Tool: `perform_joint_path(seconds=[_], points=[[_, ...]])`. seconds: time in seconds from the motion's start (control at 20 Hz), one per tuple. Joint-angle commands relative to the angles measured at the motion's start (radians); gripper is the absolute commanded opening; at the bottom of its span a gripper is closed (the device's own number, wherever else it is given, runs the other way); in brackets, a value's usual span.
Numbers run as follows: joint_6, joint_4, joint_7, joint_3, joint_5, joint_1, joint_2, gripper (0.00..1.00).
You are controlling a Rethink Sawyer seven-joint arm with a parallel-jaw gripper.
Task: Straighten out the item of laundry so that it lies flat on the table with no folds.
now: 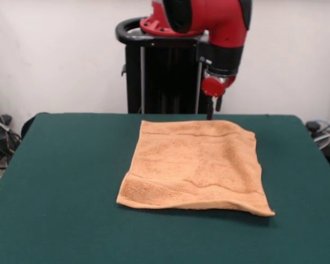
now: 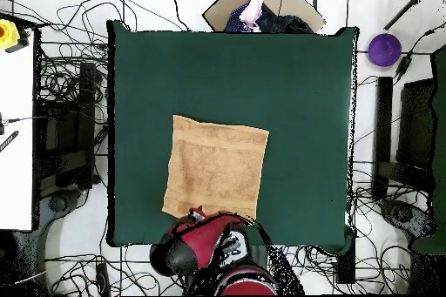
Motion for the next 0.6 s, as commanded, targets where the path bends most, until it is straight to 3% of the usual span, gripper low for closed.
perform_joint_path(seconds=[0.05,0.6], points=[[0.180,-0.076,0.095,0.215,0.092,-0.047,-0.067,1.00],[0.281,-0.209,0.041,0.344,0.124,-0.098,-0.022,1.00]])
